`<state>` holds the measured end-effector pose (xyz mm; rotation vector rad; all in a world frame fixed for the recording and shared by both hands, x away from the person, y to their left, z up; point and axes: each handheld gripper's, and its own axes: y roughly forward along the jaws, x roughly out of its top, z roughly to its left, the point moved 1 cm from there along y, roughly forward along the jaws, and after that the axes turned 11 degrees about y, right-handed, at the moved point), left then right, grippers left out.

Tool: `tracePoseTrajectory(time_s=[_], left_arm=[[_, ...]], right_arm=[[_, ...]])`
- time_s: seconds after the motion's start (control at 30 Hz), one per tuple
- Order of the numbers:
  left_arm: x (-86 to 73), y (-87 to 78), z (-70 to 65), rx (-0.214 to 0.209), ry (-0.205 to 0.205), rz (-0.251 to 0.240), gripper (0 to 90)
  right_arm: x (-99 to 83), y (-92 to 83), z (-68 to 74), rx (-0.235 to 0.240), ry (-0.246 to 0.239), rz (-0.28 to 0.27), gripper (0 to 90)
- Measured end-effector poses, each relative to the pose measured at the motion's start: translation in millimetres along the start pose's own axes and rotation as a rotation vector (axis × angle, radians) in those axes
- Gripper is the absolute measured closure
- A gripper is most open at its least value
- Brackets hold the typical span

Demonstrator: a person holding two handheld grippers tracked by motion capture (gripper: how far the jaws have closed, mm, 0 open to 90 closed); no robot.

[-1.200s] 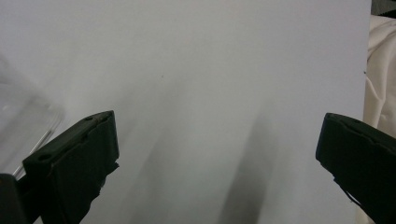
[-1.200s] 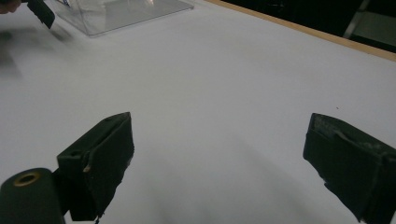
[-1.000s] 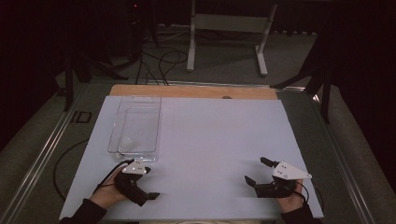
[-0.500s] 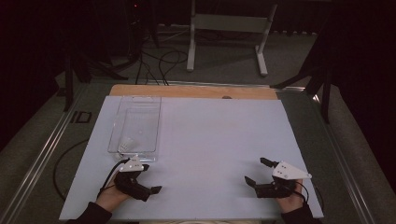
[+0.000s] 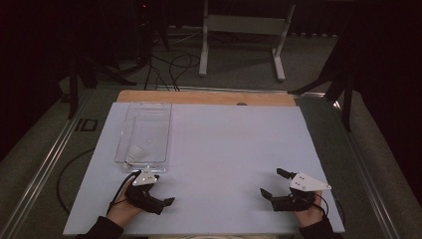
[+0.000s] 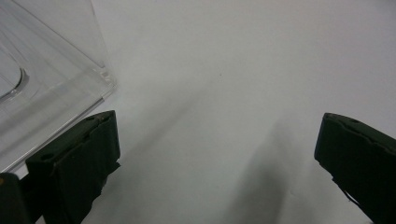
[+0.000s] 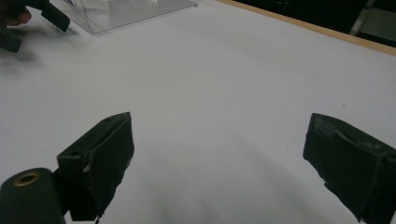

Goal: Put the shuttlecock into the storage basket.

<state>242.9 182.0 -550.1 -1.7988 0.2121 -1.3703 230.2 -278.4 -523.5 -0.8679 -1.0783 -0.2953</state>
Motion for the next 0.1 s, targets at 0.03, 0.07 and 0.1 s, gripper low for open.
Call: tracePoseTrajectory(time_s=[0.03, 0.07, 0.1], left_arm=[[0.0, -0.2, 0.2, -0.001, -0.005, -0.004, 0.8], [0.1, -0.3, 0.5, 0.000, -0.004, -0.004, 0.8], [0.0, -0.3, 0.6, -0.001, -0.004, -0.006, 0.8]], right_arm=[[0.0, 0.0, -0.1, -0.002, -0.002, 0.001, 8.8], [-0.1, 0.1, -0.2, -0.002, -0.003, 0.001, 8.8], [0.0, 0.1, -0.3, 0.000, 0.000, 0.002, 8.7]])
